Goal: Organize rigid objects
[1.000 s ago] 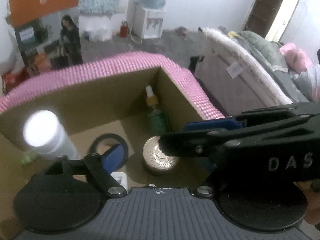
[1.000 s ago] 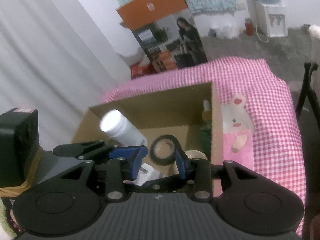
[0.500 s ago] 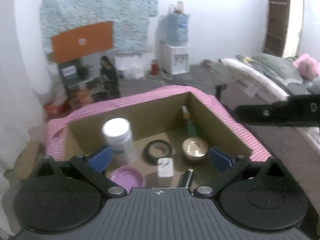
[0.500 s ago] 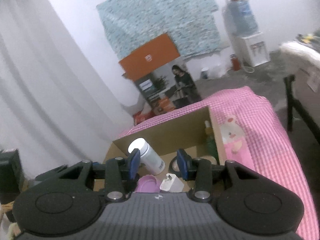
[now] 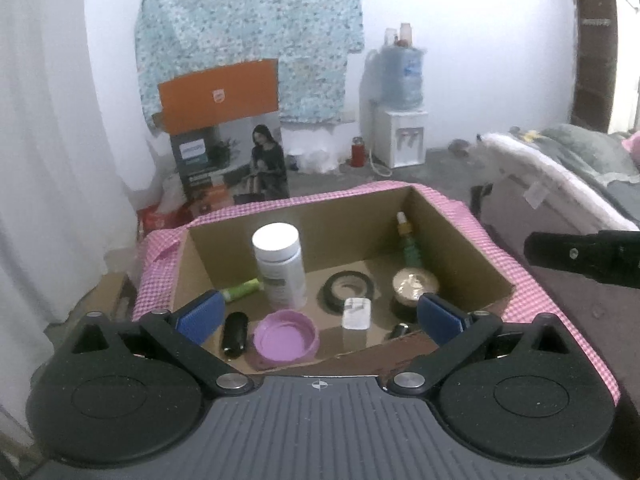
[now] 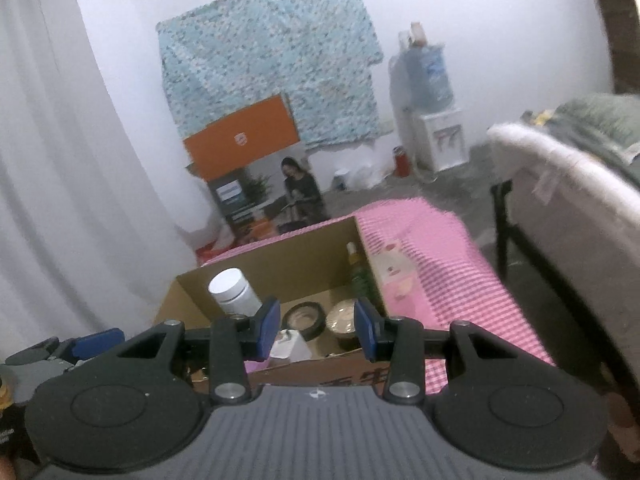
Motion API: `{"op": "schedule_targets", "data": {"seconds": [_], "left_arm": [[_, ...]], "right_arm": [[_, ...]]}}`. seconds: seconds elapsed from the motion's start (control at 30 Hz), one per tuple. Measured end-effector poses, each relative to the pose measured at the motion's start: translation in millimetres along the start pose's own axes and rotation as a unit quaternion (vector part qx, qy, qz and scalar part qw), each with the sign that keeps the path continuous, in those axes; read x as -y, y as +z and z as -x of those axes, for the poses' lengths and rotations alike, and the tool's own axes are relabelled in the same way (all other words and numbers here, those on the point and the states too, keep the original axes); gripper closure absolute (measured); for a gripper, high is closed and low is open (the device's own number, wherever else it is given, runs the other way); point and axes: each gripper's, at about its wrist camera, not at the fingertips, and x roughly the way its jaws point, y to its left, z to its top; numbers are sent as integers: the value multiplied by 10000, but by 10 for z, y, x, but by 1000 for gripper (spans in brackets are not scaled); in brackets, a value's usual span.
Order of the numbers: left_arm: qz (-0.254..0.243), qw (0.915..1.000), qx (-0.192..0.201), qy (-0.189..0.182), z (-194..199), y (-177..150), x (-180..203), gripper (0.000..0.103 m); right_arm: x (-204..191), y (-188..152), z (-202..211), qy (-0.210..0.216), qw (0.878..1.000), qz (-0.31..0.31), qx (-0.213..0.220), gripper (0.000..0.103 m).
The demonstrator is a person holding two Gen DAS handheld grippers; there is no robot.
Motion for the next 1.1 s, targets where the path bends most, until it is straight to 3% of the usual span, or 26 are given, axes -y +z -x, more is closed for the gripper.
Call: {"op": "schedule_targets", "data": {"seconds": [0.23, 0.37, 0.4, 0.43, 0.47, 0.53, 0.83, 1.1], "left_arm": [[195, 9989, -339, -262, -13, -118, -140, 0], [316, 9981, -523, -51, -34, -195, -292, 0], [321, 9980, -551, 5, -35, -209, -320, 0], [333, 9977, -582, 67, -38, -223, -356, 0], [339, 9976, -599, 114, -38, -236, -383, 0], [363, 9972, -619, 214, -36, -255, -442, 0], [609, 9927, -953, 410, -186, -287, -598, 0], [660, 9915, -1025, 453, -257, -242, -583, 0]], "right_arm": [[-49, -122, 69, -440, 9987, 248, 81, 59], [-51, -225, 27, -554, 9979, 348, -14, 58], [-56, -253, 15, -566, 9976, 385, -38, 23], [-60, -282, 8, -554, 9976, 404, -8, 2], [-65, -337, 23, -494, 9977, 411, 231, 0], [-101, -394, 3, -490, 9963, 612, 362, 0], [-193, -486, -385, -289, 9967, 710, -286, 0], [-281, -497, -616, -459, 9934, 744, -744, 0]]}}
